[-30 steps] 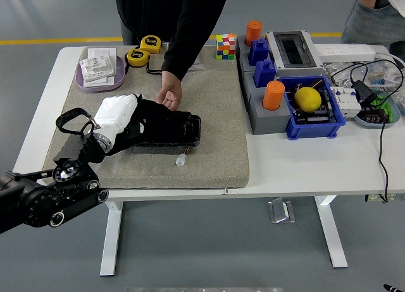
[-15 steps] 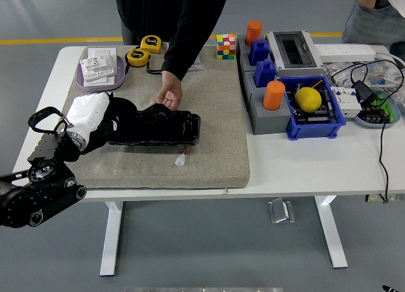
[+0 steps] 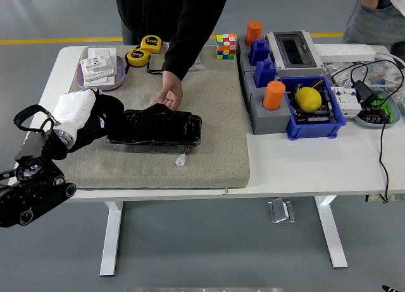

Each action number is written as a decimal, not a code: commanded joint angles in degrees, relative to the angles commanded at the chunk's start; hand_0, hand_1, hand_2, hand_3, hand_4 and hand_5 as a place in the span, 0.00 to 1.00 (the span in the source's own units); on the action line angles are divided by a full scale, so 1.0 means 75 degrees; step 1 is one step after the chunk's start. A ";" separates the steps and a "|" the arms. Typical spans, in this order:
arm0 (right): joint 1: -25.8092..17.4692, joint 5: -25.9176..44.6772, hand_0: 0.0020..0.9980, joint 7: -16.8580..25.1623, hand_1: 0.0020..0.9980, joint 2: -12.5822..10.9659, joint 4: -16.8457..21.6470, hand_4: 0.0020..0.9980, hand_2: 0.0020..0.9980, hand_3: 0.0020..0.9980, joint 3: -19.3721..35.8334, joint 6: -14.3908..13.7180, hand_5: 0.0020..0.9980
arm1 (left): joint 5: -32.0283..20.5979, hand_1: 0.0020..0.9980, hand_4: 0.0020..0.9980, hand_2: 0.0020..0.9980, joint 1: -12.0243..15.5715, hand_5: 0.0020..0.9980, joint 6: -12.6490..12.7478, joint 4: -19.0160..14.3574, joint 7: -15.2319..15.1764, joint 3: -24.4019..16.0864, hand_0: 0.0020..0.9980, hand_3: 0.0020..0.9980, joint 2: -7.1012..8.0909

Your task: Pick the rag up,wipe the panel,place it on the desk

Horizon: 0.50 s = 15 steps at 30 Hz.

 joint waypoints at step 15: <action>0.0068 0.0062 0.76 -0.0006 0.58 -0.0092 -0.0004 1.00 0.71 0.60 -0.0116 0.0028 0.55 | -0.0193 0.12 0.27 0.51 -0.0461 0.00 -0.0026 -0.0048 0.0084 0.0776 0.19 0.50 -0.0654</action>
